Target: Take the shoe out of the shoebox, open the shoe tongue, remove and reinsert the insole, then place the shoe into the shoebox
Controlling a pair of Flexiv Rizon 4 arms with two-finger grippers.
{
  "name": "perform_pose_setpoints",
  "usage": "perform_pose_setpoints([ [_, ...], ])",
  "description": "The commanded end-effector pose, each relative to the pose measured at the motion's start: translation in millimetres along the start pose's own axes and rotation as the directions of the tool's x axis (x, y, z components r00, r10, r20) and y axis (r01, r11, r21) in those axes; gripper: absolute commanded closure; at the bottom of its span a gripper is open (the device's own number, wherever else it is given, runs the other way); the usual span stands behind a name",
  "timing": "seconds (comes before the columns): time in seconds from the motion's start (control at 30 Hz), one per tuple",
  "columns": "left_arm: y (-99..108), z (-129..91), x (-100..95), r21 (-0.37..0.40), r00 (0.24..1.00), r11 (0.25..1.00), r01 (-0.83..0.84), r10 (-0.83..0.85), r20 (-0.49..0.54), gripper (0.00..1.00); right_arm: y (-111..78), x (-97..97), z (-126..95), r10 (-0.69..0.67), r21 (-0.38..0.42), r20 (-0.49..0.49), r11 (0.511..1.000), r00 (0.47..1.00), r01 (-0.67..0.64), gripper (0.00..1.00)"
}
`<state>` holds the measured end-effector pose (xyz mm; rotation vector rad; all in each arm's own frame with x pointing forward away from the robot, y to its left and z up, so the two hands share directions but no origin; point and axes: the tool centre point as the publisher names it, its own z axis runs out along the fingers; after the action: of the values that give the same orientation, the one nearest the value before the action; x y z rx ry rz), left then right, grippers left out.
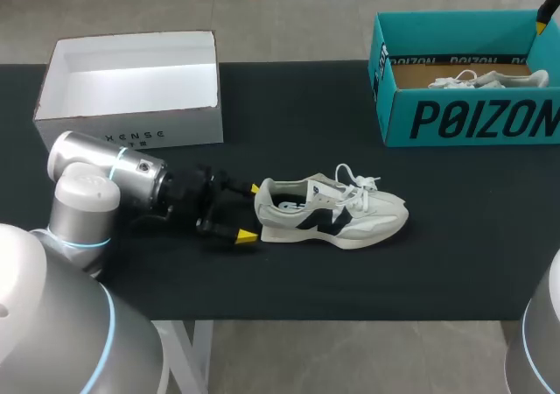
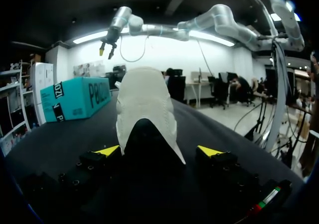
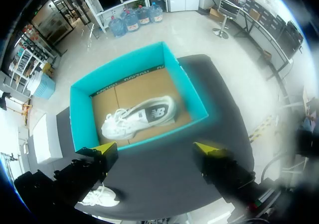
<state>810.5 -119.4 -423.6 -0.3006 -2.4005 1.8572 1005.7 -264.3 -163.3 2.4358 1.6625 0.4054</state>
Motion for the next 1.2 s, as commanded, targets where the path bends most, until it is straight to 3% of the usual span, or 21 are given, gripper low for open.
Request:
perform_pose_setpoints([
  [0.03,0.4,6.4,-2.6,0.002,1.000,1.000,0.003,-0.003,0.000,0.00,-0.9,-0.1,-0.3,0.001,-0.002,0.001,1.000,1.000,-0.001,0.00],
  [0.5,4.8,14.2,-2.4,-0.028,0.999,1.000,0.010,-0.009,0.046,0.00,-0.9,-0.1,-0.3,0.001,-0.002,0.001,1.000,1.000,-0.001,0.00],
  [1.0,13.3,20.2,-8.3,-0.004,0.997,1.000,0.026,-0.025,0.067,0.00,-0.9,-0.1,-0.3,0.001,-0.002,0.001,1.000,1.000,-0.001,0.00],
  [1.03,13.5,20.7,-8.2,-0.017,0.997,0.999,0.030,-0.029,0.066,0.59,-0.9,-0.1,-0.3,0.001,-0.002,0.001,1.000,1.000,-0.001,0.00],
  [1.07,13.9,21.1,-8.3,-0.022,0.997,0.999,0.031,-0.029,0.074,1.00,-0.9,-0.1,-0.3,0.001,-0.002,0.001,1.000,1.000,-0.001,0.00],
  [1.2,14.7,21.1,-9.7,-0.042,0.997,0.999,0.033,-0.030,0.078,1.00,-0.9,-0.1,-0.3,0.001,-0.002,0.001,1.000,1.000,-0.001,0.00],
])
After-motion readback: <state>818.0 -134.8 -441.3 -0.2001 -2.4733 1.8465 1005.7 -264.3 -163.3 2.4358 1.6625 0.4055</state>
